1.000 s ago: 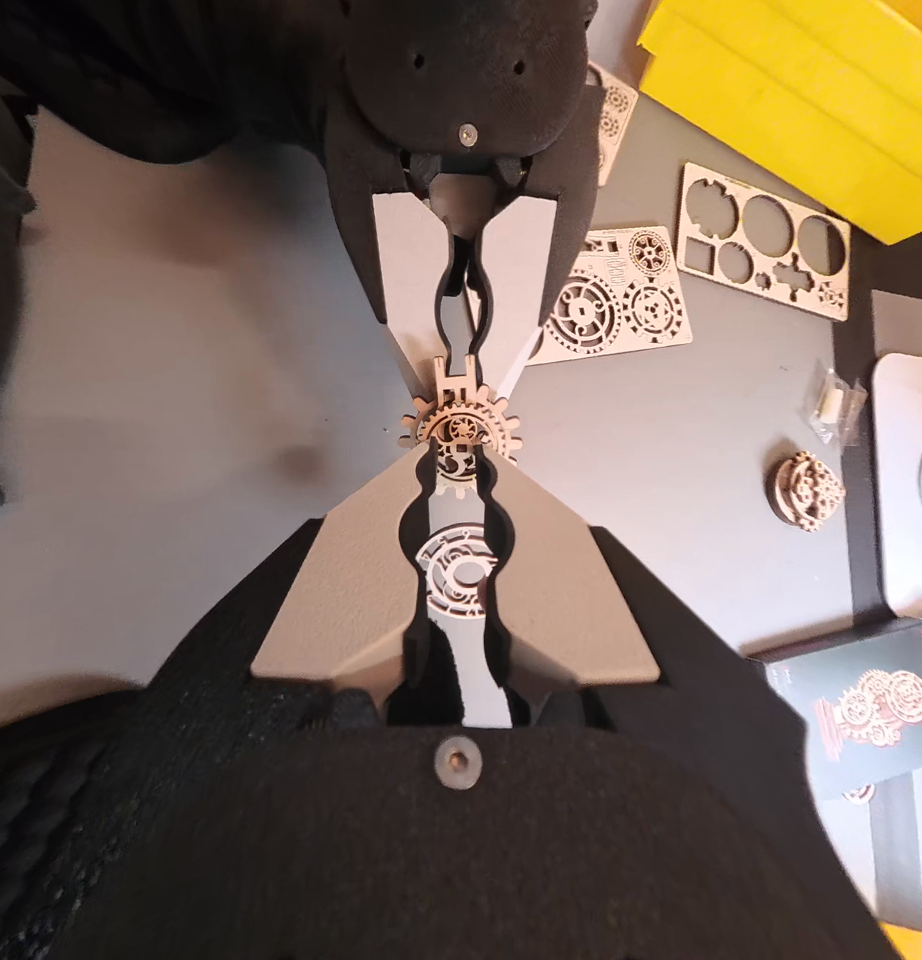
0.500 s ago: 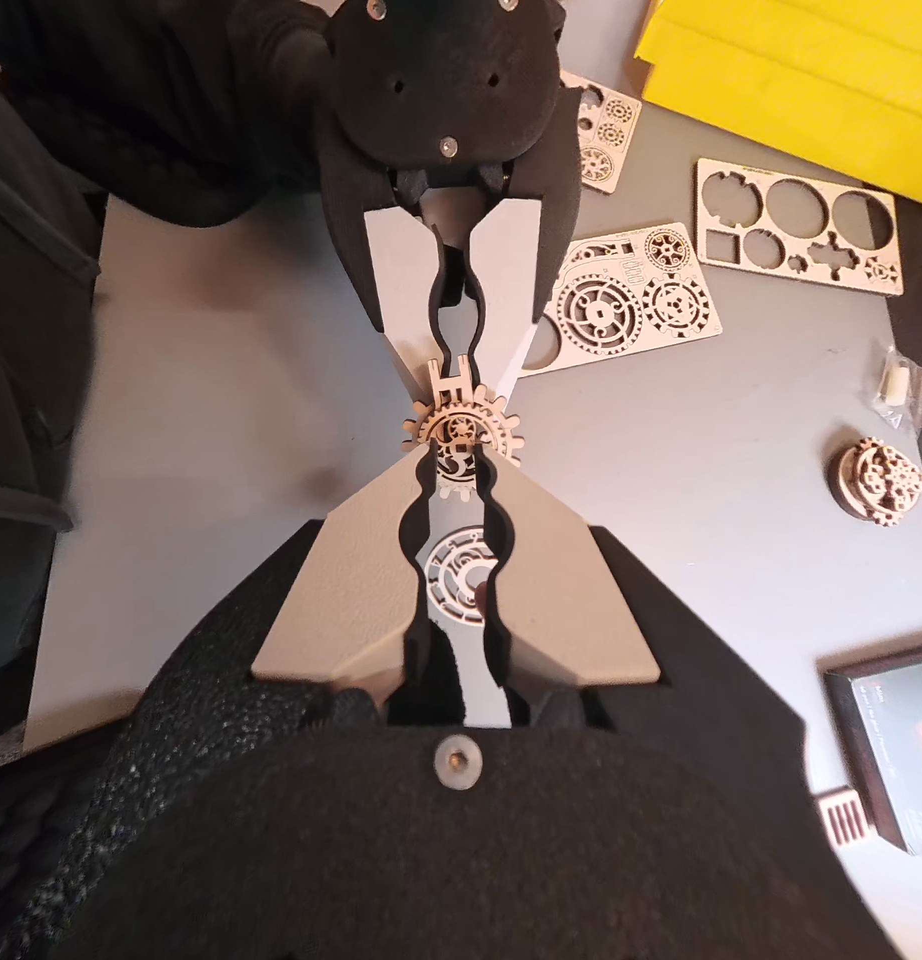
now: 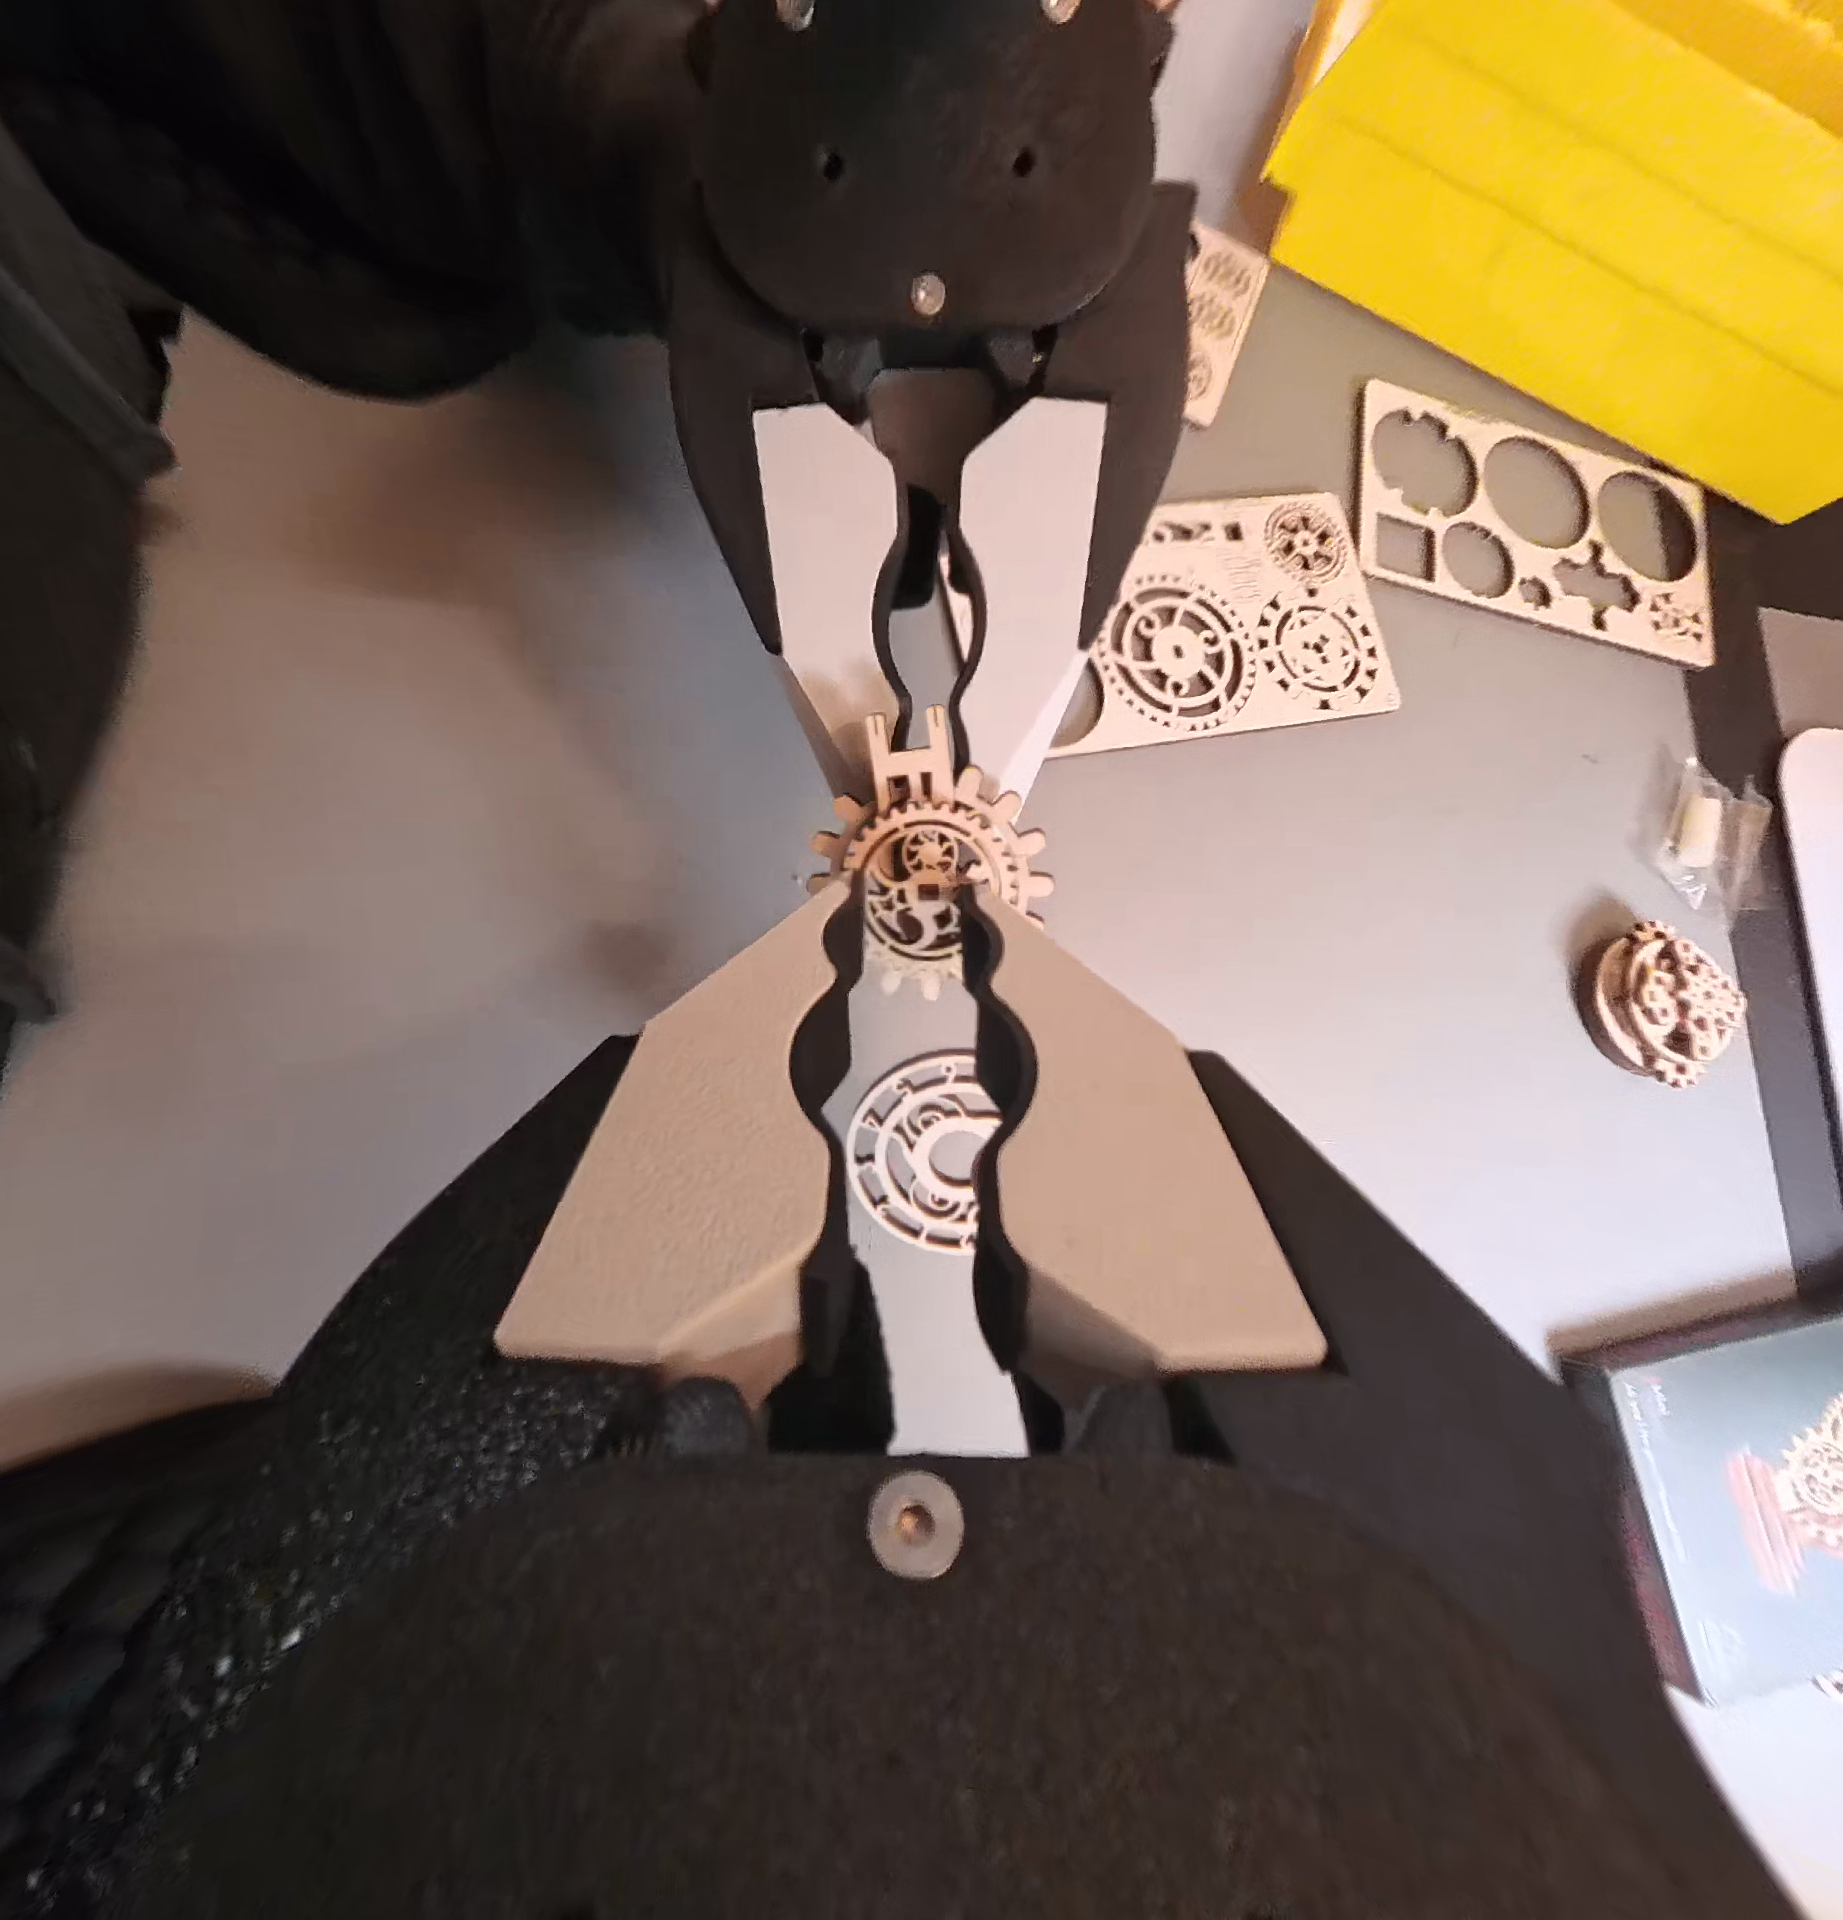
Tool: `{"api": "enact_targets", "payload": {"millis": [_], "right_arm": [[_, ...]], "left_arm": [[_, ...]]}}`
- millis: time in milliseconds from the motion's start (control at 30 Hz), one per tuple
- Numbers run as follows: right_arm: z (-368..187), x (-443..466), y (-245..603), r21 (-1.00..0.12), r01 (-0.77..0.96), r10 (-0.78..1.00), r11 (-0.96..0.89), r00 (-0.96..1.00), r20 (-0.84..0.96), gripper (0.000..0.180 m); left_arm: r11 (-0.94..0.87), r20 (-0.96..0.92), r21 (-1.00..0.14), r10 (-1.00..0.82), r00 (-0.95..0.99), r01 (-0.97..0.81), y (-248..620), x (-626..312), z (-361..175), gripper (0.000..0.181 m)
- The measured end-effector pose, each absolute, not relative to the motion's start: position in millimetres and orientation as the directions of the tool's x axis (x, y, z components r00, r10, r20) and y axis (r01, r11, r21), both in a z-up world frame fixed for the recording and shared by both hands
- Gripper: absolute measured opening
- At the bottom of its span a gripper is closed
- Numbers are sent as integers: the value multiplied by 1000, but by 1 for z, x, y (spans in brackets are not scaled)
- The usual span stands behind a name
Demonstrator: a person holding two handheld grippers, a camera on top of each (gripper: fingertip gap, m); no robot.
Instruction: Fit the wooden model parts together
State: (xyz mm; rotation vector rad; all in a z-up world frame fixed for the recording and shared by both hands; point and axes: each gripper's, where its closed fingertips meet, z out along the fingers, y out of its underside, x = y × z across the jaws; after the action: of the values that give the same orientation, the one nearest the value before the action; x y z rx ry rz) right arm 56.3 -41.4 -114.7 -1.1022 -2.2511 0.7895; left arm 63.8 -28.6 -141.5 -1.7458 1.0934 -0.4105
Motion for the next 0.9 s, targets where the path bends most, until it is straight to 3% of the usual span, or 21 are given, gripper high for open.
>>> {"api": "enact_targets", "payload": {"millis": [100, 333, 700, 900], "right_arm": [[-106, 58, -40, -687, 510, 818, 517, -532, 220, 28], [-107, 55, -38, -616, 503, 767, 607, -573, 288, 30], [-99, 55, -38, -610, 522, 782, 596, -550, 293, 25], [-105, 56, -40, -591, 550, 790, 590, -544, 282, 7]], "left_arm": [[-102, -196, -878, -815, 546, -467, -28, 61, -139, 1], [-87, -205, -877, -821, 533, -472, -30, 66, -137, 1], [-94, -183, -889, -825, 535, -448, -31, 67, -133, 1], [-97, -188, -883, -824, 534, -460, -32, 68, -133, 1]]}}
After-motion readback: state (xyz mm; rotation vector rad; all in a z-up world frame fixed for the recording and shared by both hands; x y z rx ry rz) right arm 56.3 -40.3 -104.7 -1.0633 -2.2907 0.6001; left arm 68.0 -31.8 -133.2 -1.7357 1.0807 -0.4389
